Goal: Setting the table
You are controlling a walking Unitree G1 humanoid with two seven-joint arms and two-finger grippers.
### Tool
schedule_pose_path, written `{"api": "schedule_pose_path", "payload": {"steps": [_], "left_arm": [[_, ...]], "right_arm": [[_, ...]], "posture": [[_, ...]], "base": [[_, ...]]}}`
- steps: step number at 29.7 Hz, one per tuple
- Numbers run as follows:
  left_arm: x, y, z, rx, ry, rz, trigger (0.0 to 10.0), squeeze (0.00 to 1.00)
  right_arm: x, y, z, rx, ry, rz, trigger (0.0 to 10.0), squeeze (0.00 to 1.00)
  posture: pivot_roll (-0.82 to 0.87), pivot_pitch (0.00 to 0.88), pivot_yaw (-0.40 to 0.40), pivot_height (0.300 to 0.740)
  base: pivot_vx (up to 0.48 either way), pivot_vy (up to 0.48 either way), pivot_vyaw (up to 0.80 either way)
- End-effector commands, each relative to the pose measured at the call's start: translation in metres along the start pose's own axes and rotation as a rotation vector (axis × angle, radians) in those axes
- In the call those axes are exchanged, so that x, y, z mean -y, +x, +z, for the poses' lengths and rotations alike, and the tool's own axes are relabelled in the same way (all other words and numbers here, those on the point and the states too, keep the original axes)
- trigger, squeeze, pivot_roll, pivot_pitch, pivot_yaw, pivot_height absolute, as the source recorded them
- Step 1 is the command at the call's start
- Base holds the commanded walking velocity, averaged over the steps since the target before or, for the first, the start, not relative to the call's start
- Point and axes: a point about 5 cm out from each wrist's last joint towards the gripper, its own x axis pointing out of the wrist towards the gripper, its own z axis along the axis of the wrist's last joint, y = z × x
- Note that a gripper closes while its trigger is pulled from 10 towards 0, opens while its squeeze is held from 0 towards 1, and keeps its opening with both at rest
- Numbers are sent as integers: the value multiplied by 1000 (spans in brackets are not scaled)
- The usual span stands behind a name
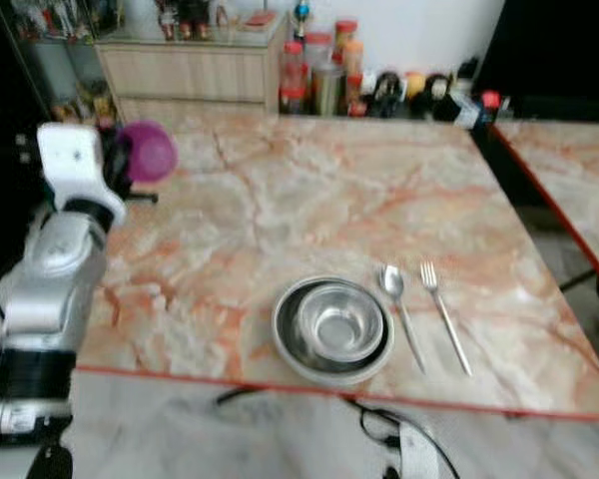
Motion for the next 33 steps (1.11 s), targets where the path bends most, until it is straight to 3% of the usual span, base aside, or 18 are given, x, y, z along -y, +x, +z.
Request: {"api": "schedule_pose_path", "payload": {"steps": [1, 3, 6, 9, 11, 15, 19, 28, 33], "left_arm": [[6, 2, 2, -9, -32, -37, 10000, 0], [11, 1, -6, -70, -87, -60, 10000, 0], [13, 1, -13, -117, -89, -68, 10000, 0], [29, -1, -33, -277, -118, -146, 10000, 0], [34, 0, -35, -306, -124, -167, 10000, 0], [55, 6, -39, -378, -87, -260, 10000, 0], [62, 17, -41, -439, -66, -268, 10000, 0], [64, 29, -50, -589, 40, -310, 10000, 0], [61, 32, -51, -607, 53, -303, 10000, 0]], "right_arm": [[3, -1, -4, -12, 21, -8, 10000, 0], [3, -1, -4, -9, 21, -6, 10000, 0], [3, -1, -4, -8, 23, -7, 10000, 0], [2, -1, -4, -6, 26, -6, 10000, 0], [2, -1, -3, -6, 27, -6, 10000, 0], [2, -1, -4, -7, 28, -3, 10000, 0], [1, -1, -4, -7, 33, -3, 10000, 0], [0, -1, -4, -10, 39, 0, 10000, 0], [0, -1, -5, -10, 40, 1, 10000, 0]], "posture": [[71, 0, -4, 740], [71, 0, -4, 740], [73, 0, -2, 740], [73, 0, 0, 740], [77, 0, 0, 740], [77, 0, 2, 740], [71, 0, 8, 740], [70, 0, 17, 740], [74, 0, 23, 740]], "base": [[0, 0, 0], [0, 0, 0], [0, 0, 0], [0, 0, 0], [0, 0, 0], [0, 0, 0], [0, 0, 0], [0, 0, 0], [0, 0, 0]]}}
